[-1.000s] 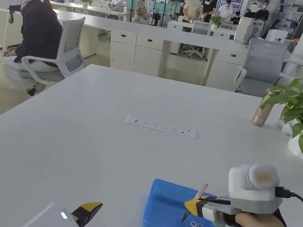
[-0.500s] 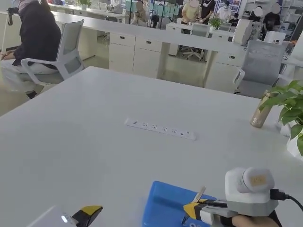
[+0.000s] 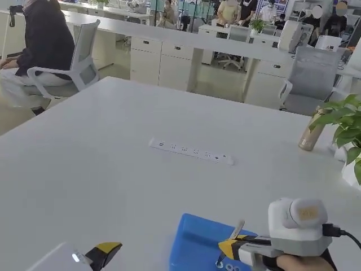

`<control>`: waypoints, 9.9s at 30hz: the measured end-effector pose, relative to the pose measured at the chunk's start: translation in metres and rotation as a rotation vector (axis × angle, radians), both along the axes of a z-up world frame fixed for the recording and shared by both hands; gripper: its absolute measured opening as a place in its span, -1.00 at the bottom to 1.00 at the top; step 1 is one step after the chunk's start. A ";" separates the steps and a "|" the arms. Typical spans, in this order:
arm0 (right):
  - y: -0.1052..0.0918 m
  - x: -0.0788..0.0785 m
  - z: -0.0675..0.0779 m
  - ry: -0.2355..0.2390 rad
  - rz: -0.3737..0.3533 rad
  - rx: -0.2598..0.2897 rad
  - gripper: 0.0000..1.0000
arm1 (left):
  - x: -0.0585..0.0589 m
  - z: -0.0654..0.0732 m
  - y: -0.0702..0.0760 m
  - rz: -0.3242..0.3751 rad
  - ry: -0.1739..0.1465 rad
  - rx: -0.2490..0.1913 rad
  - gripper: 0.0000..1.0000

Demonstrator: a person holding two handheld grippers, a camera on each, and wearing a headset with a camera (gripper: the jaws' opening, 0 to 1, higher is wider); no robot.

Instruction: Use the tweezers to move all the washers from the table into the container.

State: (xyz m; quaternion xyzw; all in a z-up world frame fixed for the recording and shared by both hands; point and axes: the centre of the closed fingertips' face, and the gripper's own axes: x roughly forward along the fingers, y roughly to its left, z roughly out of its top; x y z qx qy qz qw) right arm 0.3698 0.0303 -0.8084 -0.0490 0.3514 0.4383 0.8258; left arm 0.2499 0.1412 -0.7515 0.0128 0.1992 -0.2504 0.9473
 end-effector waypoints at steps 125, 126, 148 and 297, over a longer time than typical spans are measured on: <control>0.034 -0.079 0.055 -0.153 0.180 0.117 -0.94 | 0.000 -0.001 0.001 0.003 0.001 0.013 0.54; 0.034 -0.076 0.059 -0.158 0.173 0.127 -0.94 | 0.000 -0.001 0.001 0.004 -0.001 0.013 0.54; 0.027 -0.016 0.047 -0.078 0.043 0.112 -0.94 | 0.000 -0.001 0.003 0.011 0.000 0.011 0.52; 0.026 -0.079 -0.006 -0.064 0.177 -0.046 -0.93 | -0.001 -0.006 0.002 -0.003 0.019 0.035 0.46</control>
